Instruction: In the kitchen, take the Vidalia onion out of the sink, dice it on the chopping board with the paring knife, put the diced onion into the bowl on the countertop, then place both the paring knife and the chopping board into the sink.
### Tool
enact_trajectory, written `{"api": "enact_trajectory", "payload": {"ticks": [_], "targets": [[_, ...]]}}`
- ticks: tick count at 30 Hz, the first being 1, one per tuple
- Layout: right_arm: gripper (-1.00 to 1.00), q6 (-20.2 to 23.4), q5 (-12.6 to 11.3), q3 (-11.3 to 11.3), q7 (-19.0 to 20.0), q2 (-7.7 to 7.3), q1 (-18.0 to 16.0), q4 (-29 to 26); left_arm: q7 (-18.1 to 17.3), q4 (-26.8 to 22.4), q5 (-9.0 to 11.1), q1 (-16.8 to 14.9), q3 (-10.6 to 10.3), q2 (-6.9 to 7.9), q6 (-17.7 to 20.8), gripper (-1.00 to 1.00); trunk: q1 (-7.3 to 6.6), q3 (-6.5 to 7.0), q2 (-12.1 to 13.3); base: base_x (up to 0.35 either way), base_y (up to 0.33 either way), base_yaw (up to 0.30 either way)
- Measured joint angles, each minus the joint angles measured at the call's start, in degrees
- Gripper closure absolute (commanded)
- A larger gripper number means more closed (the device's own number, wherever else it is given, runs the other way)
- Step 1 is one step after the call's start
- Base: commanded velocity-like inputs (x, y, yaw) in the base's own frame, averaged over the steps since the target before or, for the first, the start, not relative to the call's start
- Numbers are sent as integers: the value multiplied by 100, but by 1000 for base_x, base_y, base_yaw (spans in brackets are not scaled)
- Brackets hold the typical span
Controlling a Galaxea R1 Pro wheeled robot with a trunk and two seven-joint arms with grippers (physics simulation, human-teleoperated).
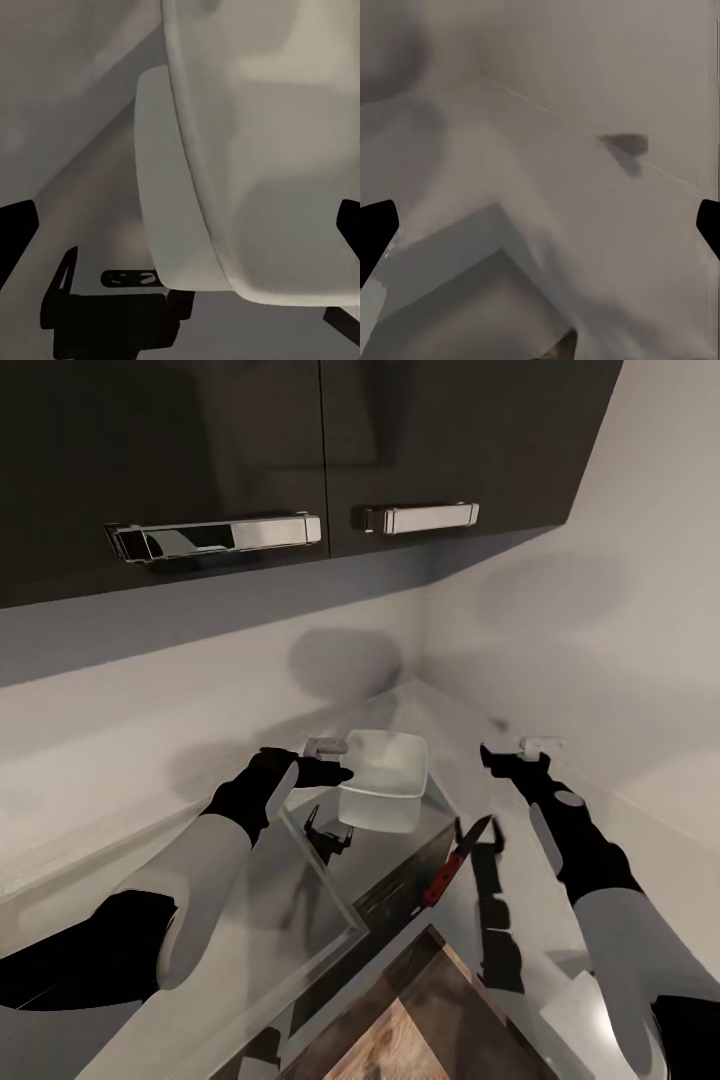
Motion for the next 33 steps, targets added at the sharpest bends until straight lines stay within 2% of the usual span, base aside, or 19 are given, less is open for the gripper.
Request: {"api": "enact_trajectory", "payload": {"ticks": [2, 4, 7, 10, 30, 33], "targets": [[-100, 95, -3, -5, 5, -1, 0, -224, 0, 0, -1, 0, 2, 0, 0, -100, 0, 0, 0, 0, 0, 0], [-100, 428, -3, -10, 11, -1, 0, -542, 0, 0, 4, 0, 5, 0, 0, -100, 0, -2, 0, 0, 0, 0], [-100, 714, 4, -12, 14, -1, 1, -699, 0, 0, 2, 0, 5, 0, 0, -100, 0, -19, 1, 0, 0, 0], [-100, 820, 9, -12, 15, -1, 1, -779, 0, -3, 2, 0, 2, 0, 0, -100, 0, -42, 1, 0, 0, 0], [-100, 898, 11, -7, 16, -1, 1, -837, -16, -9, 8, 0, 1, 0, -31, -100, 0, -217, 1, 0, 0, 0], [-100, 901, 11, -6, 16, -1, 1, -838, -128, -9, 7, 0, 0, 0, -98, -100, 0, -236, 0, 0, 0, 0]]}}
